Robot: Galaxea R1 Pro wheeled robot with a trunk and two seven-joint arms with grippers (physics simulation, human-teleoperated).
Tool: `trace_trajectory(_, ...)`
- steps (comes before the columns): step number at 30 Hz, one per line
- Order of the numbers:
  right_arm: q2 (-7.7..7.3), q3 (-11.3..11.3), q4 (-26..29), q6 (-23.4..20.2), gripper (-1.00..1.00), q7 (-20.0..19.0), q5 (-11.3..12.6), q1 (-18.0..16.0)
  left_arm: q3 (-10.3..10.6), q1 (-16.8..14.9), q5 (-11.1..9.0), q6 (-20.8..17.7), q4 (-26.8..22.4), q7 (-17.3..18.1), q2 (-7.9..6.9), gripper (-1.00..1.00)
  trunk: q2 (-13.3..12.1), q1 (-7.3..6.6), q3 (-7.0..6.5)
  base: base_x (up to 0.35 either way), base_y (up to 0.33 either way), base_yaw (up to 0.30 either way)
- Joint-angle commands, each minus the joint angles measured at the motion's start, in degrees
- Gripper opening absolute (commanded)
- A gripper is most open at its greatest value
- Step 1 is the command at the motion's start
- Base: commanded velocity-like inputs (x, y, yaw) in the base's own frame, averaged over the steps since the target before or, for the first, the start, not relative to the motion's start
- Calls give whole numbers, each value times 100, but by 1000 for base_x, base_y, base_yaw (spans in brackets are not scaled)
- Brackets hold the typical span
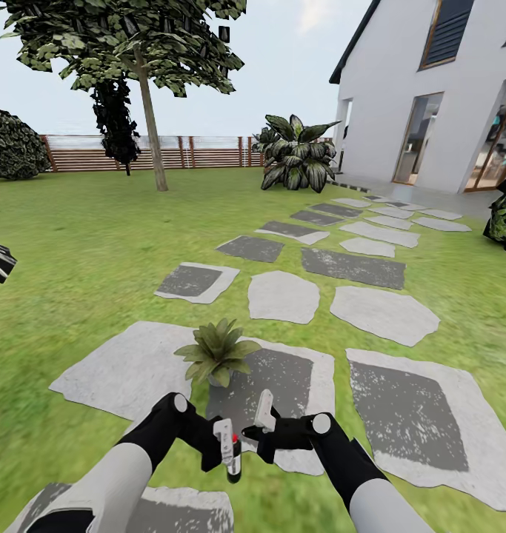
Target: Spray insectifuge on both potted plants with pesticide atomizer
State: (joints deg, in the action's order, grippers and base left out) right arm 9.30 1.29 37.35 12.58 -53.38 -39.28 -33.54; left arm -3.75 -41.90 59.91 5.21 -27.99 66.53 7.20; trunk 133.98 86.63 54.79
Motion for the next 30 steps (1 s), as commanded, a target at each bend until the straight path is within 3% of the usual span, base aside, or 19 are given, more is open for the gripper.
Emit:
trace_trajectory(1, 2, -6, 8, 34, -100, -6, -53, -1, -43, -3, 46, 73, -2, 18, 8, -100, 2, -1, 6, 0, 0, 0)
trace_trajectory(5, 2, -6, 6, 34, -100, -6, -53, -1, -44, -3, -281, 123, 3, 25, -11, -100, 2, -1, 6, 0, 0, 0)
trace_trajectory(8, 2, -6, 5, 34, -100, -6, -53, 1, -26, 4, -394, 136, 11, 33, -2, -100, 2, -1, 6, 0, 0, 0)
trace_trajectory(18, 2, -6, 1, 34, -100, -6, -53, 0, -22, -3, -419, 139, 30, 35, -5, -100, 2, -1, 6, 0, 0, 0)
trace_trajectory(23, 0, -6, 0, 34, -100, -6, -53, 2, 18, 0, -383, 138, 64, 27, -73, -100, 2, -1, 6, 0, 0, 0)
trace_trajectory(25, -2, -6, 0, 34, -100, -6, -53, 0, 22, 13, -338, 138, 55, 27, -180, -100, 2, -1, 6, 0, 0, 0)
trace_trajectory(30, -12, -6, -14, 39, -100, -6, -53, 0, 32, 23, -300, 139, 48, 26, -815, -100, 2, -1, 6, 0, 0, 0)
